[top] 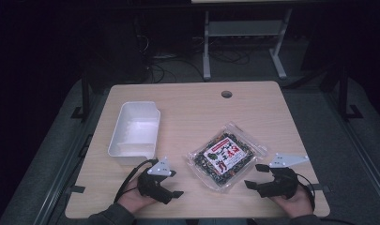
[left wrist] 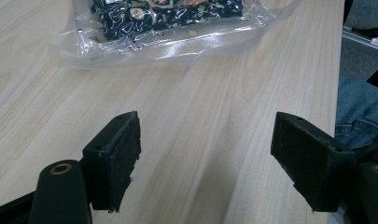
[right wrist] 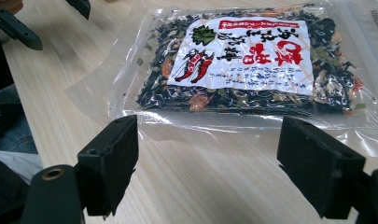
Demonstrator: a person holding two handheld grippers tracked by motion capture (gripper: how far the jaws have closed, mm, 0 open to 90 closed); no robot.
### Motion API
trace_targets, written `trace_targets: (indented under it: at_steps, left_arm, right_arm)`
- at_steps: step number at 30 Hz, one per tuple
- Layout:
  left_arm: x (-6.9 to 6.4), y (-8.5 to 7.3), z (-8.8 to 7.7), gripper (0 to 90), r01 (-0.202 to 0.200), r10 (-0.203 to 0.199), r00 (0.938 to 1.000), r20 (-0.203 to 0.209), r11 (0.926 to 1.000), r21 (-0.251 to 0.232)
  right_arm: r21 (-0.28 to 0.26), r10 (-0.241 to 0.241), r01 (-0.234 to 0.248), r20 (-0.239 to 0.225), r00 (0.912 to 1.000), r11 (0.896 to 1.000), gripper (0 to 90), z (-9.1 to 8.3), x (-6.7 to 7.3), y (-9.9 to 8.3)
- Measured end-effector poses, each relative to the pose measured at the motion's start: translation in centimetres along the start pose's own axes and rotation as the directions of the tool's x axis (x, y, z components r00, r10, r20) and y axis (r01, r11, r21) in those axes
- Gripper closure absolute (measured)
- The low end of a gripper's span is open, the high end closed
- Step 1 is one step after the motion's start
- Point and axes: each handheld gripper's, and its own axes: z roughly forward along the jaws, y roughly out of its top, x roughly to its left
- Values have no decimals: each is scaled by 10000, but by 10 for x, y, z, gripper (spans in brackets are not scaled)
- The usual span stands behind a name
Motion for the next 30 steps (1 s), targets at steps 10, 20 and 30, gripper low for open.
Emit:
trace_targets:
  at_steps: [10, 20, 30]
  left_arm:
    - [-1, 1, 0, 257, -84, 84, 10000, -36, 10000, -49]
    - [-2, 4, 4, 293, -189, 189, 9998, -29, 9998, -55]
    - [-2, 6, 5, 319, -184, 184, 9998, -2, 9998, -109]
  right_arm:
    - [-86, 64, -62, 148, 9999, 9999, 193, -2, -1, 0]
    - [-173, 314, -307, 392, 9987, 9994, 190, -3, -8, 3]
    - [-235, 518, -505, 612, 9968, 9985, 190, -6, -14, 3]
